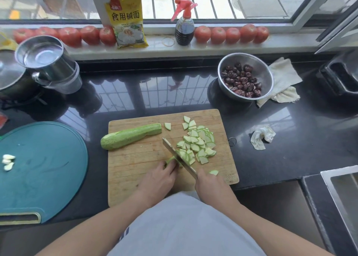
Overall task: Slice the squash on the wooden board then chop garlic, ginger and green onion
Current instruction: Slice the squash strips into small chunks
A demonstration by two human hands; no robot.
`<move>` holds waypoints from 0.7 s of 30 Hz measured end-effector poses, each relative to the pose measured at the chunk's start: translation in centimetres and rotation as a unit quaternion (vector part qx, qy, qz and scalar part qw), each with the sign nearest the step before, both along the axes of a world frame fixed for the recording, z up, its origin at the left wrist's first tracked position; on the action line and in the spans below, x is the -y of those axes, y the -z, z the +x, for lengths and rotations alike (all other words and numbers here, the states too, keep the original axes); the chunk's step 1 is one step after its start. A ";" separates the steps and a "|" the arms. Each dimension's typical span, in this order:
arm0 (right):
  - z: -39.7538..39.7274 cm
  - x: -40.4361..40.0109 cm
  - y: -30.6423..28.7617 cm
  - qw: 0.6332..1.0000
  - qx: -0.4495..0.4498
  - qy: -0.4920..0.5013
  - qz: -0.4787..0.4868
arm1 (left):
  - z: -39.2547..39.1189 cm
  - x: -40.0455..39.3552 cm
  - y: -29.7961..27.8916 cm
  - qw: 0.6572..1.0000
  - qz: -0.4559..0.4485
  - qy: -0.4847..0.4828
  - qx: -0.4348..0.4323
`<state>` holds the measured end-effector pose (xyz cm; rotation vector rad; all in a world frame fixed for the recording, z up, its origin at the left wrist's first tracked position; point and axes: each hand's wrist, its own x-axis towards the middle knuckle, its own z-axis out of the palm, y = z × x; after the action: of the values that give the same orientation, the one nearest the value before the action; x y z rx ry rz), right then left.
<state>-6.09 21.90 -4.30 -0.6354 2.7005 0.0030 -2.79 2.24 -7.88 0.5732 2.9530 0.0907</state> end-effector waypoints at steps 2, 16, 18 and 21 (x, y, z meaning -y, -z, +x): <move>0.0 0.2 -0.5 0.999 -0.031 0.007 0.004 | -0.1 0.0 -0.2 1.000 0.001 0.006 -0.009; -1.2 0.7 1.8 0.986 0.069 0.112 -0.107 | -0.2 0.5 -0.4 0.999 -0.007 0.032 -0.012; -0.8 0.5 1.5 0.991 0.053 0.085 -0.089 | -0.1 0.4 -0.5 1.000 -0.012 0.025 0.008; -0.5 0.6 1.0 0.996 0.051 0.054 -0.057 | -0.2 0.3 -0.5 1.000 -0.015 0.015 0.015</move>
<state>-6.57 21.33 -5.30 -0.5070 2.6461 -0.2063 -2.95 1.93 -7.38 0.6073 2.9110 0.0517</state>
